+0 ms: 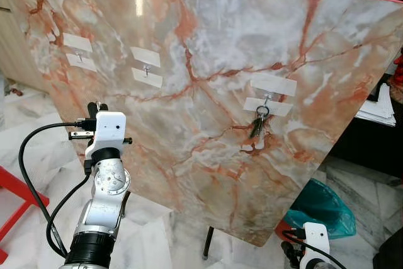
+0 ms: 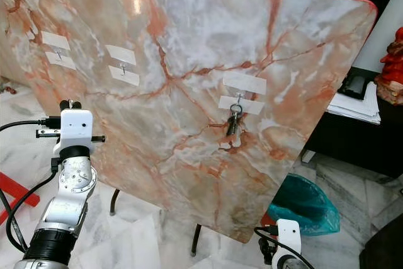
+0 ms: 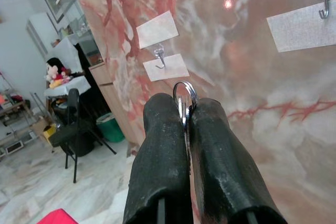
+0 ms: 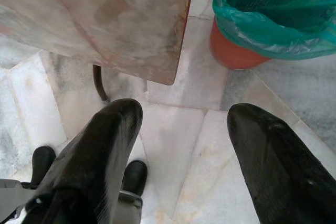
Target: Hang keys on a hook
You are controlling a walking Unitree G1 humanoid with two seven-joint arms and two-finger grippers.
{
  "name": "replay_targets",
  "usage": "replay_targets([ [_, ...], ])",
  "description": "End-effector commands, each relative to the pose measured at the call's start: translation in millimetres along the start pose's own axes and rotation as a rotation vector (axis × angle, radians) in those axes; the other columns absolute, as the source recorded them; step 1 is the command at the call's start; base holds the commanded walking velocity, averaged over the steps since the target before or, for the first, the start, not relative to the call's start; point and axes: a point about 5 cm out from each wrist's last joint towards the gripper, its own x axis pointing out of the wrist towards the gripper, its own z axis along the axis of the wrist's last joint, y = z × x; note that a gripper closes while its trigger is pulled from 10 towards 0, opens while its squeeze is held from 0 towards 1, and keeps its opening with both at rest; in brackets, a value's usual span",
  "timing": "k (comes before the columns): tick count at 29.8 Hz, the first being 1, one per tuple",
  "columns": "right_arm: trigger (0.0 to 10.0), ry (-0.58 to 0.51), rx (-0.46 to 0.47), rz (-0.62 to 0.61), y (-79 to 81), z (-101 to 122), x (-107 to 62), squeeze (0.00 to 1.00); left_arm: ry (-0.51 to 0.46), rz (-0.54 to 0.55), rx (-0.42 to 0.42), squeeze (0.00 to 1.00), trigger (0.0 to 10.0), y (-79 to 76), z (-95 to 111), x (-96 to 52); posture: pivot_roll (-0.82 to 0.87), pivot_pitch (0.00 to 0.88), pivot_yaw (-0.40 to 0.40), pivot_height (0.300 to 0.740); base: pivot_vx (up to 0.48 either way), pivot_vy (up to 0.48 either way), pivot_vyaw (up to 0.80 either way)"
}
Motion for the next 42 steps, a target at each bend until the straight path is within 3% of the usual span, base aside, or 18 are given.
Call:
replay_targets([
  [1,10.0,0.005,0.013,-0.017,-4.5,-0.7,-0.9,0.0,-0.031,-0.016,-0.021,0.0,10.0,-3.5,8.6,1.6,0.03,0.015,-0.096,0.74,0.0,0.0,0.0],
  [16,10.0,0.021,0.026,-0.031,-5.6,-2.5,-1.1,0.0,-0.043,-0.073,-0.026,0.0,10.0,-10.9,10.7,0.1,0.03,0.016,-0.096,0.74,0.0,0.0,-0.1],
  [42,10.0,0.011,-0.006,-0.029,-6.1,-0.8,-1.1,0.0,-0.054,-0.05,-0.036,0.0,10.0,-7.3,13.0,1.3,0.03,0.019,-0.098,0.74,0.018,0.0,-0.09],
])
